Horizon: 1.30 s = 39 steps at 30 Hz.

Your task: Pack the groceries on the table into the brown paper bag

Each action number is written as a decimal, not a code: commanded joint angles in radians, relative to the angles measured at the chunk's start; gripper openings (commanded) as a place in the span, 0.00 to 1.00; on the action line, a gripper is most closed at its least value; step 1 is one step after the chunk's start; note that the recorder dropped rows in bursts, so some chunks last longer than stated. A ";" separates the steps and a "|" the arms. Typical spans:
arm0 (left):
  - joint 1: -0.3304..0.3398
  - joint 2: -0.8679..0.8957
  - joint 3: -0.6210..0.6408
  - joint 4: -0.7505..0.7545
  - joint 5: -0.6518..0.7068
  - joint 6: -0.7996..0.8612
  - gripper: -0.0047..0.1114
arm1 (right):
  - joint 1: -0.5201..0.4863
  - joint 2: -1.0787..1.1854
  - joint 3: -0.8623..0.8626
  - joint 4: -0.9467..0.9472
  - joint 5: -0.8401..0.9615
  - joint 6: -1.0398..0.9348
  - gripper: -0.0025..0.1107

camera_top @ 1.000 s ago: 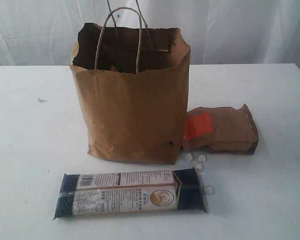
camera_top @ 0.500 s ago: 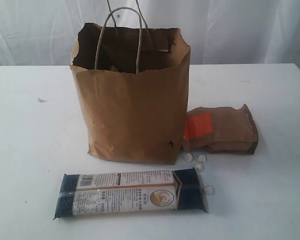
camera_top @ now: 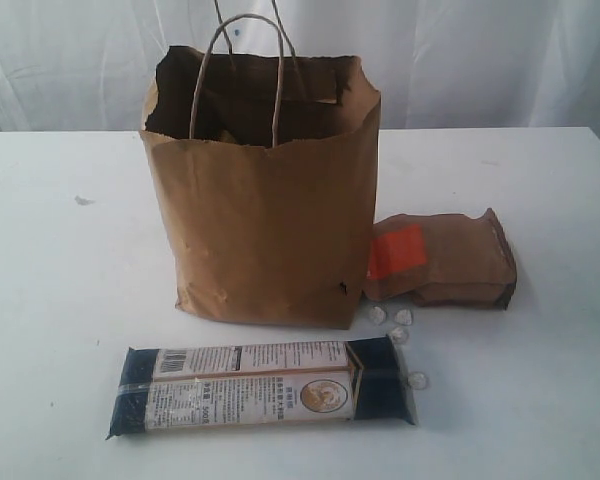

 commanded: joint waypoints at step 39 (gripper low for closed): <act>0.002 -0.004 0.004 0.065 -0.004 0.001 0.04 | -0.004 -0.006 0.006 0.083 -0.324 0.170 0.02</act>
